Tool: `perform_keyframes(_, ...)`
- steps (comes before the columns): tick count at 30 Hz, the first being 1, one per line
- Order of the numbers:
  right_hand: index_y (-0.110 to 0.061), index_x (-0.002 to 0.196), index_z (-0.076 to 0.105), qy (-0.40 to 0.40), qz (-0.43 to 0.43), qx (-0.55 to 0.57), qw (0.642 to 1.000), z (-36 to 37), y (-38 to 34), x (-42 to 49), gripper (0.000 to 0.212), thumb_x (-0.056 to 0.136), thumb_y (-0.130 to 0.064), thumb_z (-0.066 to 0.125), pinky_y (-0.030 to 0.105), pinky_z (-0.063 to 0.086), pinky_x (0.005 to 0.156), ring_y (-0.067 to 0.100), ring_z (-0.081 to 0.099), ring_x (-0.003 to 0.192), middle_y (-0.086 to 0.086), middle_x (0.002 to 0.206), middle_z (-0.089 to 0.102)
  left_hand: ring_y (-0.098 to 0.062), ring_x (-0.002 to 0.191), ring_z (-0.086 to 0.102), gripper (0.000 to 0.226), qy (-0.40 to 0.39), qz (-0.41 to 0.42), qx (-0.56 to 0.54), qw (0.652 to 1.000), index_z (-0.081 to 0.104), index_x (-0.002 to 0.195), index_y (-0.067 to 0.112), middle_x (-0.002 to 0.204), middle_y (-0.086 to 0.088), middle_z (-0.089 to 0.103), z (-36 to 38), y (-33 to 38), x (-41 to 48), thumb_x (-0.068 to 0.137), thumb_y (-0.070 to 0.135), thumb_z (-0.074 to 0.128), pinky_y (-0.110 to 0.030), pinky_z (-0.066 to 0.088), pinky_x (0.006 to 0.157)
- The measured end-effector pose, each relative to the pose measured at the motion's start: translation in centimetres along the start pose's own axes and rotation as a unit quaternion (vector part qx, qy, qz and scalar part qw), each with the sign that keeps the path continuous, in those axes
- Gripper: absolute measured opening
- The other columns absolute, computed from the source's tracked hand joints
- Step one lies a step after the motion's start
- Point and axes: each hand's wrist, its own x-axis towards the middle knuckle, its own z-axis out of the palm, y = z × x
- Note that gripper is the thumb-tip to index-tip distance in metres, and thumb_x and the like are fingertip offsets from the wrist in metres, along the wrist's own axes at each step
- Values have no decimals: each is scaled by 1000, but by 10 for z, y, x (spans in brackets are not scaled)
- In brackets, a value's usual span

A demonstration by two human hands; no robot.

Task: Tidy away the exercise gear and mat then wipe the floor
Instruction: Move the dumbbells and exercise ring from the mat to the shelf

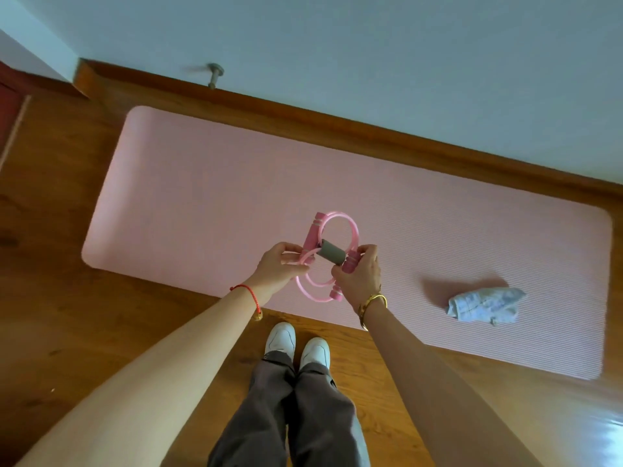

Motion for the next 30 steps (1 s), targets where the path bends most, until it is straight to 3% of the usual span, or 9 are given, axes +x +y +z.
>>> perform_keyframes(2, -12, 113, 37, 7, -13, -15, 1000, -7, -14, -28, 51, 75, -7, 71, 21, 42, 58, 20, 50, 84, 6, 105, 48, -28, 106, 62, 37, 5, -5, -22, 1000, 57, 120, 10, 112, -7, 66, -5, 5, -30, 88, 12, 74, -28, 52, 77)
perform_keyframes(5, -9, 115, 39, 4, -41, -31, 999, -18, -36, -68, 52, 75, -7, 71, 19, 40, 57, 19, 49, 83, 5, 104, 47, -25, 106, 62, 37, 19, -3, -41, 999, 56, 121, 11, 114, -7, 66, -16, 15, -77, 89, 12, 74, -24, 51, 74)
perform_keyframes(7, -7, 117, 39, -5, -53, -48, 997, -24, -49, -94, 52, 75, -7, 72, 18, 40, 58, 19, 49, 84, 5, 103, 47, -24, 106, 63, 40, 27, -5, -49, 998, 56, 124, 10, 116, -7, 66, -25, 18, -107, 89, 13, 73, -25, 52, 77)
perform_keyframes(11, -7, 118, 40, -30, -78, -76, 994, -31, -72, -146, 51, 78, -8, 72, 13, 38, 59, 16, 48, 83, 4, 102, 48, -28, 112, 64, 40, 39, -16, -78, 996, 58, 123, 12, 119, -8, 68, -46, 19, -165, 87, 13, 75, -39, 56, 95)
perform_keyframes(18, -8, 120, 39, -59, -115, -81, 988, -38, -119, -228, 53, 79, -10, 73, 11, 39, 61, 17, 50, 86, 1, 101, 48, -29, 114, 65, 40, 58, -2, -175, 983, 58, 126, 7, 120, -12, 68, -78, 27, -265, 89, 14, 73, -41, 52, 101)
perform_keyframes(25, -12, 120, 39, -82, -152, -62, 983, -24, -158, -290, 56, 79, -14, 76, 34, 59, 81, 25, 59, 95, 5, 108, 54, -34, 121, 58, 45, 95, 2, -360, 928, 55, 131, 8, 127, -16, 62, -97, 23, -341, 89, 8, 71, -41, 47, 105)
perform_keyframes(30, -14, 121, 40, -118, -191, -86, 971, 0, -181, -331, 55, 80, -14, 76, 33, 59, 80, 23, 60, 95, 4, 110, 55, -28, 119, 60, 39, 151, 13, -362, 920, 59, 126, 19, 126, -7, 63, -118, 3, -397, 91, 24, 72, -42, 51, 103)
